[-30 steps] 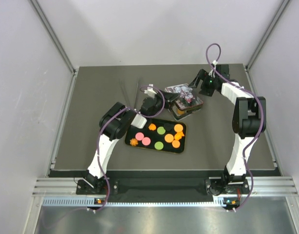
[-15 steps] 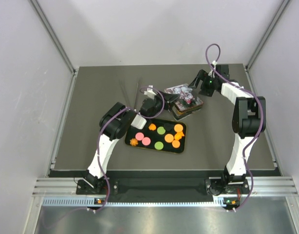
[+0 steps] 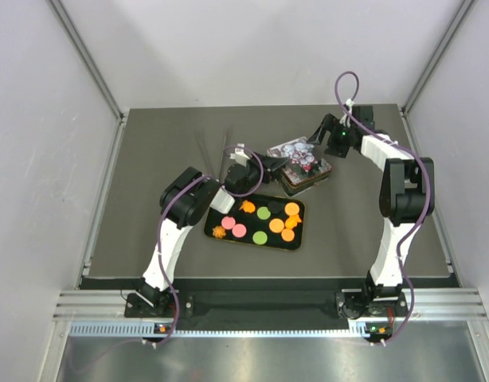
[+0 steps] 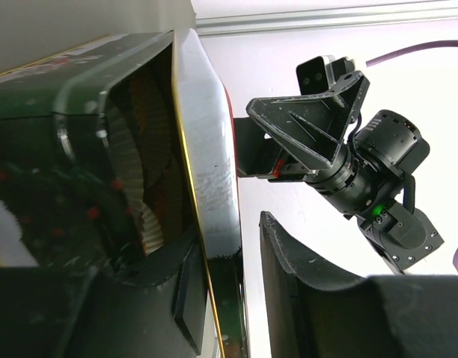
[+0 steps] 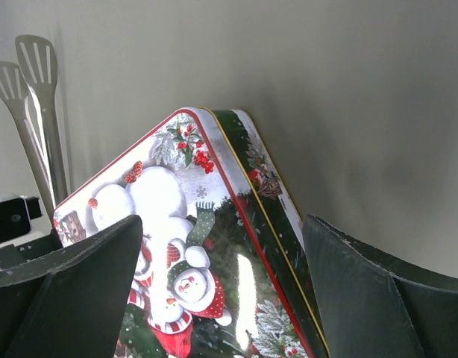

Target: Pack the cookies

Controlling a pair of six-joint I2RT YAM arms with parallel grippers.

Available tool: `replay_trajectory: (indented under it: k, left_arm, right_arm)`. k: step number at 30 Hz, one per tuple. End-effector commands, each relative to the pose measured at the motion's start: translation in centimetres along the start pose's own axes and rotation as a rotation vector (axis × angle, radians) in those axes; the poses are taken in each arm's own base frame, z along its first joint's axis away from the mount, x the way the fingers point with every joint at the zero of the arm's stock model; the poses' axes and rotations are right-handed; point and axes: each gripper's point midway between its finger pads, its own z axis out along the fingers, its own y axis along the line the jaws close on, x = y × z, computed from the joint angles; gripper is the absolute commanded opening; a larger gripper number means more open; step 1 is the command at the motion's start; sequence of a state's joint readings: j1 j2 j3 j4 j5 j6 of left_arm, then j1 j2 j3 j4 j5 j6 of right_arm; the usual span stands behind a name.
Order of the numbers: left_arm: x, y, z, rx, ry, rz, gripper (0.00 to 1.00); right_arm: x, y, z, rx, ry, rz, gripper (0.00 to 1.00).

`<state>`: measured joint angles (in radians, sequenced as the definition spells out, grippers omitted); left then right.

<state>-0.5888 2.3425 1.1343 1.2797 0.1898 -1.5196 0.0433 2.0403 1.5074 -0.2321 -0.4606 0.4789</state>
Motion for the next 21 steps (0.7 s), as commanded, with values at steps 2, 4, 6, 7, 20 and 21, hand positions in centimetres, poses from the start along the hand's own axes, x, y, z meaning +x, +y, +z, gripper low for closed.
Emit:
replay_trajectory:
  k: [2, 4, 6, 7, 20, 21]
  left_arm:
    - [-0.7, -5.9, -1.0, 0.186, -0.013, 0.039, 0.37]
    - [-0.8, -5.7, -1.3, 0.182, -0.011, 0.037, 0.37]
    - [-1.0, -5.7, -1.6, 0.181, -0.013, 0.035, 0.37]
    - [-1.0, -5.6, -1.7, 0.18, -0.014, 0.035, 0.37]
    - [-1.4, -4.1, -3.2, 0.141, -0.016, 0.021, 0.36]
    - [-1.5, -4.2, -3.3, 0.143, -0.019, 0.022, 0.36]
  right_arm:
    - [0.1, 0.8, 0.8, -0.029, 0.001, -0.045, 0.88]
    - [0.2, 0.8, 0.9, -0.028, 0.003, -0.047, 0.88]
    - [0.3, 0.7, 1.0, -0.026, 0.005, -0.049, 0.87]
    - [0.4, 0.8, 1.0, -0.026, 0.007, -0.051, 0.87]
    - [1.2, 0.7, 1.4, -0.007, 0.026, -0.066, 0.84]
    - [1.2, 0.7, 1.4, -0.005, 0.027, -0.067, 0.85]
